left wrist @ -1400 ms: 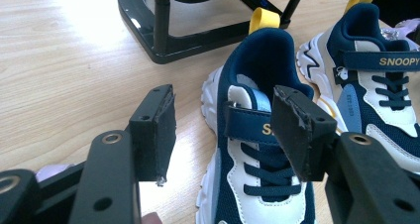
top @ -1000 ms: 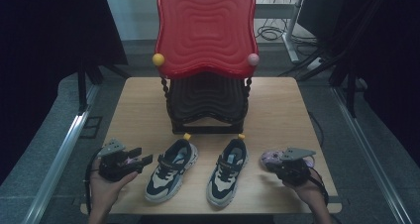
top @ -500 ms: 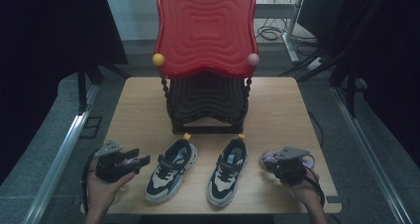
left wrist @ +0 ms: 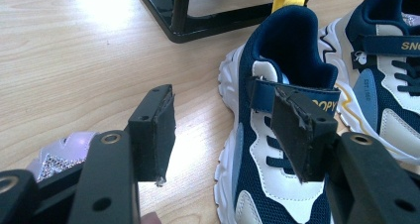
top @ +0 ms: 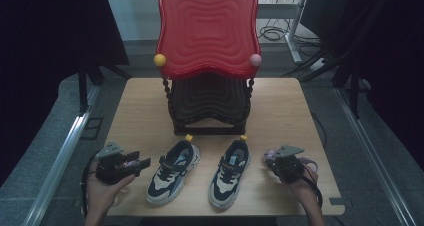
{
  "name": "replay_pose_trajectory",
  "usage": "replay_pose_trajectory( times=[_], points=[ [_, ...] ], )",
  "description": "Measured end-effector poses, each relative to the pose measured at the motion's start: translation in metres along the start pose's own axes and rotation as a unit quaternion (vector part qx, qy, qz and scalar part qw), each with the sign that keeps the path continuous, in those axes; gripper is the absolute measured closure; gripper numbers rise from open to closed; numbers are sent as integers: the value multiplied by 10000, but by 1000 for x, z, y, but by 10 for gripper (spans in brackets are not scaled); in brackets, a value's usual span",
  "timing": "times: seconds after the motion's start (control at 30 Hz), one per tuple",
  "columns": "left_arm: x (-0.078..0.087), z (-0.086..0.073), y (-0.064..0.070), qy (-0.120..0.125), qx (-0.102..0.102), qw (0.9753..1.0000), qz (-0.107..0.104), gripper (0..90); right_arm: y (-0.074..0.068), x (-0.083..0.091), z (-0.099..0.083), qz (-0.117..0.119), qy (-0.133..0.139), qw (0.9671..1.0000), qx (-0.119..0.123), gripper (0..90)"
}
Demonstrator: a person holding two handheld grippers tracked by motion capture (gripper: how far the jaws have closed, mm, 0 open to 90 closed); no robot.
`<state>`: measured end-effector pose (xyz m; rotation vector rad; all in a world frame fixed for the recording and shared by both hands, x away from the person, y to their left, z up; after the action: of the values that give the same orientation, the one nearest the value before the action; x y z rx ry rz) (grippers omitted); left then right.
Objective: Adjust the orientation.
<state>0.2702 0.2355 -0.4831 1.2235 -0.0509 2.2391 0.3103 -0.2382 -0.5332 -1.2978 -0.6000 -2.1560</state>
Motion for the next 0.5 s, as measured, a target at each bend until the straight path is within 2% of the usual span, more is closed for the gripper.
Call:
replay_pose_trajectory(
  times=[0.13,0.3,0.43,0.5],
  points=[
    [-2,0,0,-41,-10,10000,-9,428,1,-1,4,-34,-46,10000,-69,899],
    [-3,-1,0,-87,-27,10000,-8,428,2,-3,9,-189,-136,9997,-115,899],
    [-3,-1,0,-107,-32,9999,-10,428,5,-5,15,-185,-209,9990,-337,899],
    [-4,-1,0,-122,-33,9999,-14,428,6,-5,15,-193,-209,9989,-370,899]
  ],
)
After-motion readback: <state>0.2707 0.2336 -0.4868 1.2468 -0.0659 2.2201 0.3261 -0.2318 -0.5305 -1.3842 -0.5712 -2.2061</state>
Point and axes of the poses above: each handheld gripper's, and its own axes: x roughly backward along the jaws, z roughly out of its top, y roughly to its right, the point moved 4 cm from there along -x, roughly forward along the jaws, and after that the axes turned 15 degrees about -y, right-handed, at the moved point
